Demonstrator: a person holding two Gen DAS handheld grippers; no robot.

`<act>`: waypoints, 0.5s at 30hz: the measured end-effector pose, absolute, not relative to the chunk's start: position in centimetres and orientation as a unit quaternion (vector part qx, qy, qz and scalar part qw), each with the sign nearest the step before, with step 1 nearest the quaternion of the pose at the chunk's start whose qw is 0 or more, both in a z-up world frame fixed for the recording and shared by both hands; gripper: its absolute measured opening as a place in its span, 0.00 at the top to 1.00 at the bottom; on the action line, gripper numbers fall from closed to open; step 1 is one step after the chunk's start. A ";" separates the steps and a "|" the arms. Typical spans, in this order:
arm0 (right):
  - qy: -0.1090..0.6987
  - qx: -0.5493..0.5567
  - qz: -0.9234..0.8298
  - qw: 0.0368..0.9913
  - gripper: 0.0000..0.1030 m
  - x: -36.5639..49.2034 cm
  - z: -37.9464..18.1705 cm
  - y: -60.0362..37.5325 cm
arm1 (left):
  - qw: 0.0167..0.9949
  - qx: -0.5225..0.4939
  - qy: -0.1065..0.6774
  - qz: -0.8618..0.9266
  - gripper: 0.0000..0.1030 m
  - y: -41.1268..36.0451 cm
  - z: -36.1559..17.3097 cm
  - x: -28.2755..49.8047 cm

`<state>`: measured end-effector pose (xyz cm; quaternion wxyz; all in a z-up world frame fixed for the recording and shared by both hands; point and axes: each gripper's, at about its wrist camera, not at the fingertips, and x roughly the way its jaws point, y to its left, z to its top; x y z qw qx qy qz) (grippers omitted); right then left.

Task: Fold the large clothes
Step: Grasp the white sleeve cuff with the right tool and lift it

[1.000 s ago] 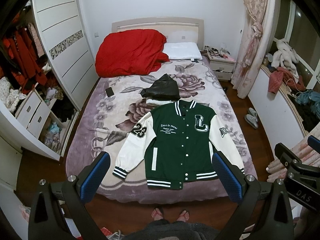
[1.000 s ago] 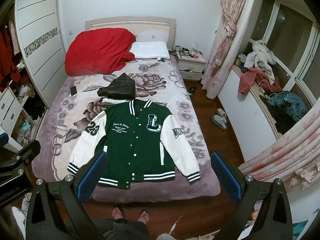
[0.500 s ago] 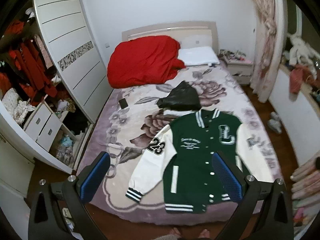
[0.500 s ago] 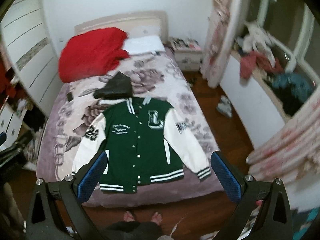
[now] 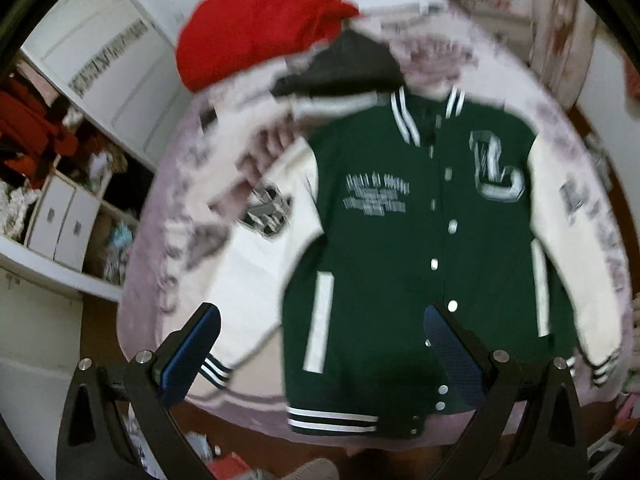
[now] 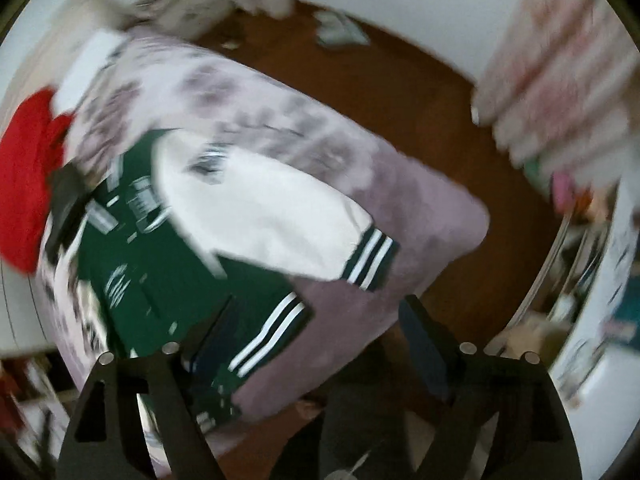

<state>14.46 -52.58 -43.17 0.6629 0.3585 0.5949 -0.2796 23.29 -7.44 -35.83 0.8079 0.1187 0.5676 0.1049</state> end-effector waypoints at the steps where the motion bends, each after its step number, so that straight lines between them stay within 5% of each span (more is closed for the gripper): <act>1: 0.605 0.368 -0.277 0.649 0.18 14.6 -46.7 -54.8 | 0.799 0.119 0.578 0.112 0.00 -8.2 -37.8 23.9; 7: 0.639 0.462 -0.257 0.559 0.18 14.0 -66.4 -60.9 | 0.753 0.145 0.625 0.148 0.00 -10.8 -48.1 25.8; 12: 0.633 0.521 -0.205 0.535 0.18 14.2 -73.1 -60.1 | 0.740 0.177 0.629 0.161 0.00 -12.9 -52.1 27.0; 14: 0.634 0.506 -0.177 0.558 0.60 14.8 -73.2 -60.1 | 0.740 0.179 0.630 0.152 0.00 -14.1 -52.9 27.6; 15: 0.631 0.499 -0.164 0.571 0.72 15.1 -72.7 -60.6 | 0.741 0.180 0.629 0.147 0.00 -14.9 -53.2 28.0</act>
